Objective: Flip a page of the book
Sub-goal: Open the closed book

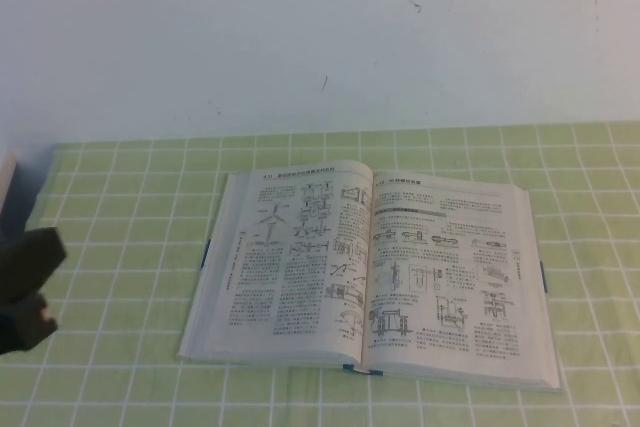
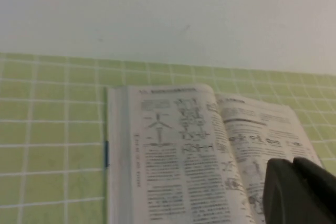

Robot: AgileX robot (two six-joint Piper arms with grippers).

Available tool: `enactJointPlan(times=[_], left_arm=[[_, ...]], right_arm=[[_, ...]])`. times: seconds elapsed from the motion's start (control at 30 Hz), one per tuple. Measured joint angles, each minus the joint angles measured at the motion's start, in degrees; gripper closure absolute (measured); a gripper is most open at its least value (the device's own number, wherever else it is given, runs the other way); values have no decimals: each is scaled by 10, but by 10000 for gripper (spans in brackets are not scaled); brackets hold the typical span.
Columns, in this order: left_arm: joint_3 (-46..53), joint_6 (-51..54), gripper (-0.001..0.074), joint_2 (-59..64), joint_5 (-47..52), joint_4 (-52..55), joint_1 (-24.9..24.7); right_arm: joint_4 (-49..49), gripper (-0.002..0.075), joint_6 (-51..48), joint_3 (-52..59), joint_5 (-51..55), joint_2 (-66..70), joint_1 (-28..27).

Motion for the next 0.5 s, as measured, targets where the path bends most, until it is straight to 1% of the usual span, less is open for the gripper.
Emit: enactJointPlan(times=[0.13,0.2,0.23,0.3,0.37,0.43,0.5], left_arm=[[-13,218,738,107,3,-225,0],[-29,331,738,163,6,-306,0],[-40,361,738,192,7,-334,0],[-60,407,738,246,7,-362,-2],[-92,425,738,304,4,-376,-14],[-126,441,738,364,-3,-381,-36],[-155,454,738,414,-8,-383,-66]], right_arm=[[109,729,-107,-3,2,83,0],[146,729,-154,-8,9,127,0],[160,729,-175,-12,12,152,0],[174,729,-212,-25,13,207,0],[179,727,-241,-41,13,262,0],[181,718,-256,-60,13,308,0],[181,692,-262,-83,13,350,4]])
